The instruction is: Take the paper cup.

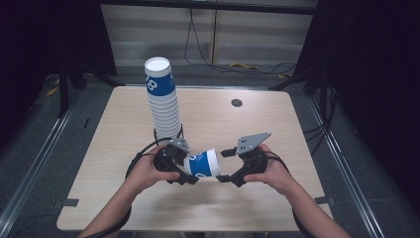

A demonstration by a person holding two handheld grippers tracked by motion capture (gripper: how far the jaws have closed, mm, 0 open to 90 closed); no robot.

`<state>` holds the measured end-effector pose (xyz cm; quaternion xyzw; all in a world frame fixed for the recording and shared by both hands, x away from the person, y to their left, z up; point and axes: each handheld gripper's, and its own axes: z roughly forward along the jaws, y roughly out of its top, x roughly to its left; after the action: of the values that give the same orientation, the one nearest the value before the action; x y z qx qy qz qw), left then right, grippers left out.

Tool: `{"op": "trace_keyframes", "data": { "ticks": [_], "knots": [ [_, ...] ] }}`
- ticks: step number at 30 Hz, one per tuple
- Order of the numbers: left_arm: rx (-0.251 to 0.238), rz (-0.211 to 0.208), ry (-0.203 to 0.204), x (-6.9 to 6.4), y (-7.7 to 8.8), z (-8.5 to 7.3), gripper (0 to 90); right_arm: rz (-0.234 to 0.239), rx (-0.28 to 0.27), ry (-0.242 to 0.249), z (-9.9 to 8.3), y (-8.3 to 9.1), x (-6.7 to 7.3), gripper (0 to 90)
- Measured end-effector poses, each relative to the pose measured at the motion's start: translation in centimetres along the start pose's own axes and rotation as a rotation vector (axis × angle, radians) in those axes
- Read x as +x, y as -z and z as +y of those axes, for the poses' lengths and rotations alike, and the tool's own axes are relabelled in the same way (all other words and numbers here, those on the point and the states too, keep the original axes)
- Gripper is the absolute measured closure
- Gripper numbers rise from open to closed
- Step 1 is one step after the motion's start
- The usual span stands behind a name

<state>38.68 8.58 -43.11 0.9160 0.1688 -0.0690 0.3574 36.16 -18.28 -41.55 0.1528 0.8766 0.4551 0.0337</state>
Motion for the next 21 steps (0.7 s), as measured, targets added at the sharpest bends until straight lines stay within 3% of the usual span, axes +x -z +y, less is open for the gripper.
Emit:
{"op": "trace_keyframes", "data": {
  "ticks": [5, 6, 9, 15, 18, 21],
  "knots": [
    [0.026, -0.005, -0.022, 0.04, 0.19, 0.2, 30.6, -0.002, 0.002, 0.0, 0.1, -0.07, -0.07, 13.2],
    [0.005, -0.009, 0.001, -0.17, 0.04, 0.19, 30.7, -0.006, 0.001, 0.002, 0.12, -0.1, -0.09, 13.2],
    [0.01, -0.011, -0.017, -0.18, 0.05, 0.28, 30.7, -0.008, 0.002, 0.0, 0.16, -0.18, -0.09, 13.1],
    [0.005, -0.022, -0.016, -0.33, -0.1, 0.32, 30.7, -0.006, -0.009, -0.003, 0.27, -0.27, -0.21, 12.5],
    [-0.006, -0.03, 0.004, -0.35, -0.22, 0.26, 30.7, 0.0, -0.011, 0.001, 0.31, -0.43, -0.32, 12.1],
    [-0.001, -0.026, -0.006, -0.15, -0.34, 0.19, 30.7, 0.004, -0.012, -0.003, 0.29, -0.64, -0.45, 11.5]
  ]
}}
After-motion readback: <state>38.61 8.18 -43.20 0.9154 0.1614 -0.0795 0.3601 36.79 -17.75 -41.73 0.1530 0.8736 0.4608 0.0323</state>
